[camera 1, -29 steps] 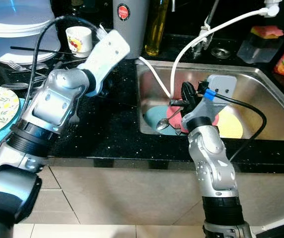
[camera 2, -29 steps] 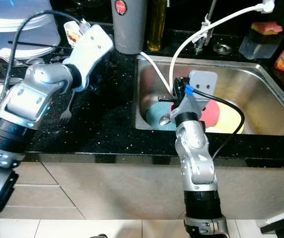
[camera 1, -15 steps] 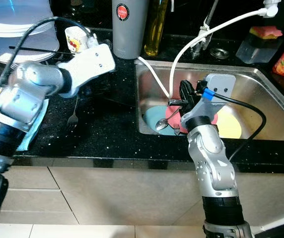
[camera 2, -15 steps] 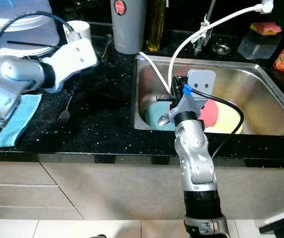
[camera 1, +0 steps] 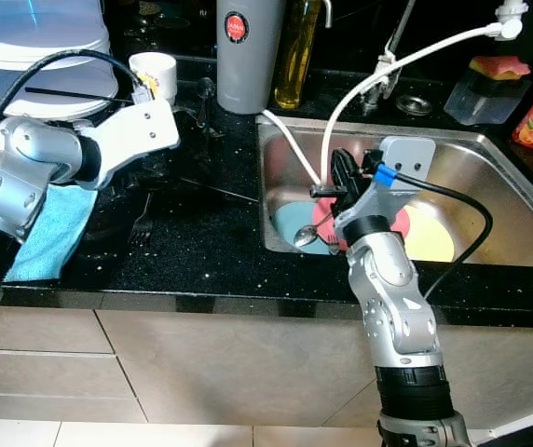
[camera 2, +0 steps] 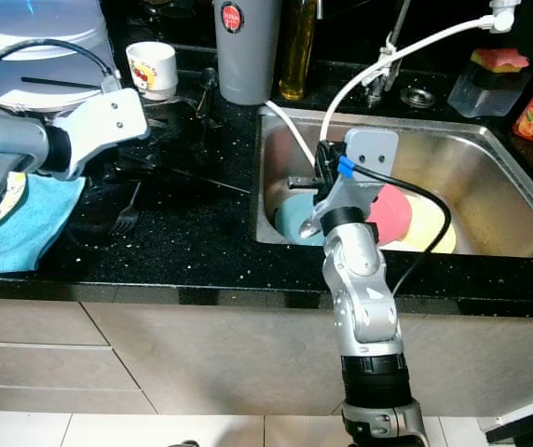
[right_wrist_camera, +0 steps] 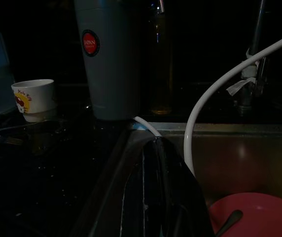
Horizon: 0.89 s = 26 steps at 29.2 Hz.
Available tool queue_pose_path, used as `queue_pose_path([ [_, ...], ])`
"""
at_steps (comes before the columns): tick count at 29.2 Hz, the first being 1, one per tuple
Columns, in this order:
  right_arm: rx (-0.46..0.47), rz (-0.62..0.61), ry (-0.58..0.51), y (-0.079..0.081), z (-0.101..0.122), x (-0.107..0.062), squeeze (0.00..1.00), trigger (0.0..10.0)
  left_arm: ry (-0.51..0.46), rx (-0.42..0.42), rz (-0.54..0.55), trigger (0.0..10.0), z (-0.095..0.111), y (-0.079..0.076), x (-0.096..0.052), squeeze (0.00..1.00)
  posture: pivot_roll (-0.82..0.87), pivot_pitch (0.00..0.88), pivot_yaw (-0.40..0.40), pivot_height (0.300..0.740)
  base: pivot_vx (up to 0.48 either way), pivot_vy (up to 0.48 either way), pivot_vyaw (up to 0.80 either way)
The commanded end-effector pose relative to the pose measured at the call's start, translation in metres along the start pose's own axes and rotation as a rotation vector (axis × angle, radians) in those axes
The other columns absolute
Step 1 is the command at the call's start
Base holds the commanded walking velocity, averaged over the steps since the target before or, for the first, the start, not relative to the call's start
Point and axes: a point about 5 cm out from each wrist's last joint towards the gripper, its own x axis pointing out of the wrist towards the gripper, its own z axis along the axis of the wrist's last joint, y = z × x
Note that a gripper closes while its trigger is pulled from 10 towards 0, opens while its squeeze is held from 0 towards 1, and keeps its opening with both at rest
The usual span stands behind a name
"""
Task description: Kitchen organization
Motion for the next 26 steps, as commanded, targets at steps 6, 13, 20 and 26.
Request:
queue_pose_path([
  [6, 0.002, -0.009, 0.001, -0.002, -0.001, -0.002, 0.00, 10.0, -0.094, -0.072, 0.160, 10.0, 0.025, -0.001, 0.015, 0.00, 0.28, 0.054, -0.059, 0.740, 0.000, 0.000, 0.00],
  [13, 0.011, 0.000, 0.010, 0.001, -0.003, -0.002, 0.00, 10.0, -0.179, -0.416, 0.353, 10.0, 0.046, -0.004, 0.024, 0.00, 0.29, 0.063, -0.066, 0.740, 0.000, 0.000, 0.00],
  [20, 0.011, 0.010, 0.013, 0.003, -0.004, -0.001, 0.00, 10.0, -0.237, -0.446, 0.254, 10.0, 0.059, -0.026, 0.028, 0.00, 0.28, 0.067, -0.071, 0.740, 0.000, 0.000, 0.00],
  [26, 0.009, 0.005, 0.016, 0.002, -0.004, -0.002, 0.00, 10.0, -0.194, -0.334, 0.088, 10.0, 0.059, -0.043, 0.014, 0.00, 0.29, 0.073, -0.066, 0.740, 0.000, 0.000, 0.00],
])
